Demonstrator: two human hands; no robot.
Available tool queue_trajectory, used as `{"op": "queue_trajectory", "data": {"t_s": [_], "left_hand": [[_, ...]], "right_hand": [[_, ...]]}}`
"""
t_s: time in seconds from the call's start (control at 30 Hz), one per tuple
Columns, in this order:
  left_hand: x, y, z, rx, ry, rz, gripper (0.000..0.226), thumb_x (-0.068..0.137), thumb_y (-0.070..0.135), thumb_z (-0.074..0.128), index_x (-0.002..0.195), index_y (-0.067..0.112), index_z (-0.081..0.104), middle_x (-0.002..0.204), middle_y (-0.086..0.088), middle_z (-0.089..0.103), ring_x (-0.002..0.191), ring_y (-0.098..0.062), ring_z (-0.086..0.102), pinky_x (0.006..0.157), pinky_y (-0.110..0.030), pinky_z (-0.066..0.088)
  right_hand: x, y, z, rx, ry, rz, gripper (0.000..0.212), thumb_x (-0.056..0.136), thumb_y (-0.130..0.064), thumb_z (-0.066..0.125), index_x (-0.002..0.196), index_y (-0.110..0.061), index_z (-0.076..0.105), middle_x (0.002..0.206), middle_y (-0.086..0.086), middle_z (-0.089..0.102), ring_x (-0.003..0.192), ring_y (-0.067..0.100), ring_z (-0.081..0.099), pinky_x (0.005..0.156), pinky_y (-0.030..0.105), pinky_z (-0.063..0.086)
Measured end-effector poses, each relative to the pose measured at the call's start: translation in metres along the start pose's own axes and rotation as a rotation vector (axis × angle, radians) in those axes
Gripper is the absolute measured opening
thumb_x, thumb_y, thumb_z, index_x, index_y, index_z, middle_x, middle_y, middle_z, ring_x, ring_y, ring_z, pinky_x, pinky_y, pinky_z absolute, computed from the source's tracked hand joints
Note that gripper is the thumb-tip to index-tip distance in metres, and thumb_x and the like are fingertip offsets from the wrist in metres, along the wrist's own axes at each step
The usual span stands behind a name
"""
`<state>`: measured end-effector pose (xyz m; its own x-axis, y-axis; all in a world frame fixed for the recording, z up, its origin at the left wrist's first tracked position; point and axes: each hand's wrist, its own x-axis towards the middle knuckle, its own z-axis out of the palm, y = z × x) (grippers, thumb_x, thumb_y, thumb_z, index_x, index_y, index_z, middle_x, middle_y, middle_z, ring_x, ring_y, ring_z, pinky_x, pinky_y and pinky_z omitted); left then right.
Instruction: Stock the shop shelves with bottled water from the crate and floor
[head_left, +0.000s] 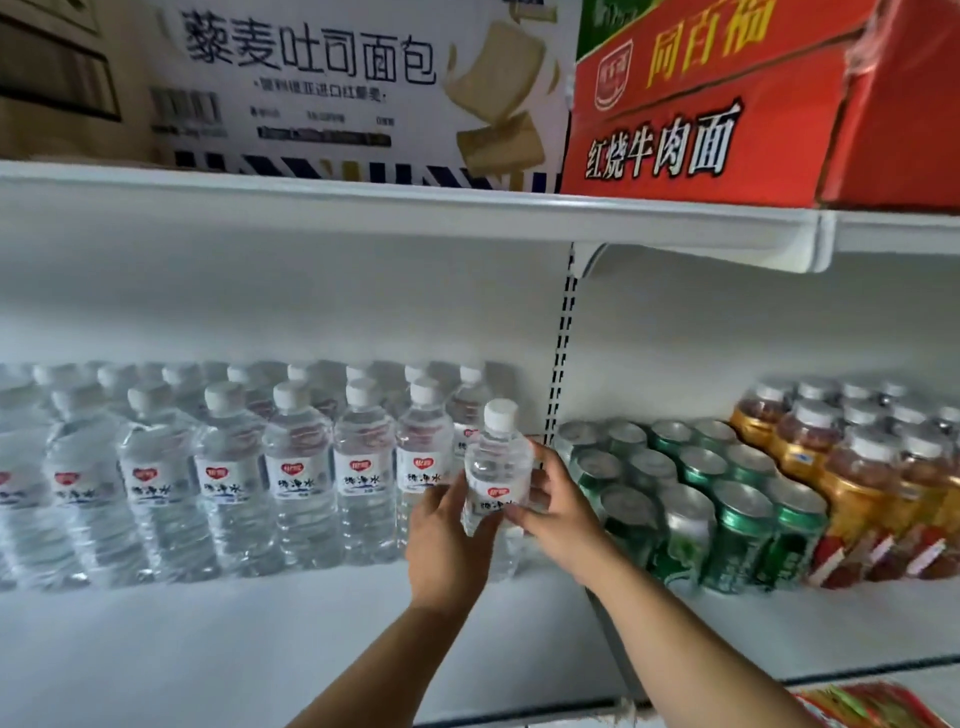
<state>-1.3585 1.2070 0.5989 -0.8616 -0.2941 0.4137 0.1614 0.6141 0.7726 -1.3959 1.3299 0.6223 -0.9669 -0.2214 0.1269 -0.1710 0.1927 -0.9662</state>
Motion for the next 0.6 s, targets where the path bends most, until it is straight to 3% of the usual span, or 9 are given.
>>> {"op": "queue_trajectory", "data": {"t_s": [0.23, 0.47, 0.53, 0.6], "left_hand": [[0.017, 0.0, 0.01, 0.105, 0.109, -0.101, 0.044, 0.083, 0.026, 0.067, 0.125, 0.018, 0.055, 0.112, -0.005, 0.062, 0.095, -0.024, 0.063, 0.08, -0.037, 0.051], [0.021, 0.001, 0.017, 0.297, 0.161, -0.041, 0.025, 0.076, 0.013, 0.072, 0.098, 0.009, 0.06, 0.093, -0.008, 0.069, 0.067, -0.036, 0.066, 0.053, -0.038, 0.048], [0.019, -0.003, 0.022, 0.324, 0.149, -0.012, 0.033, 0.071, 0.008, 0.075, 0.101, 0.008, 0.061, 0.093, -0.009, 0.07, 0.06, -0.034, 0.066, 0.049, -0.037, 0.049], [0.017, -0.004, 0.025, 0.311, 0.15, -0.036, 0.038, 0.077, 0.011, 0.07, 0.113, 0.01, 0.058, 0.107, -0.008, 0.067, 0.071, -0.034, 0.068, 0.058, -0.042, 0.054]], "right_hand": [[0.034, 0.011, 0.001, -0.06, -0.06, 0.015, 0.07, 0.079, -0.013, 0.071, 0.136, -0.028, 0.033, 0.114, -0.008, 0.054, 0.098, 0.003, 0.056, 0.097, 0.042, 0.048], [0.05, 0.021, 0.006, -0.132, -0.008, -0.054, 0.073, 0.077, -0.017, 0.074, 0.139, -0.024, 0.035, 0.123, 0.0, 0.055, 0.107, 0.014, 0.056, 0.094, 0.026, 0.045], [0.055, 0.026, 0.007, -0.141, 0.0, -0.059, 0.074, 0.076, -0.017, 0.075, 0.138, -0.025, 0.035, 0.124, 0.002, 0.055, 0.109, 0.016, 0.057, 0.096, 0.029, 0.045], [0.057, 0.027, 0.007, -0.142, -0.006, -0.047, 0.074, 0.077, -0.017, 0.074, 0.138, -0.027, 0.034, 0.125, 0.001, 0.055, 0.111, 0.017, 0.056, 0.098, 0.034, 0.046]]}}
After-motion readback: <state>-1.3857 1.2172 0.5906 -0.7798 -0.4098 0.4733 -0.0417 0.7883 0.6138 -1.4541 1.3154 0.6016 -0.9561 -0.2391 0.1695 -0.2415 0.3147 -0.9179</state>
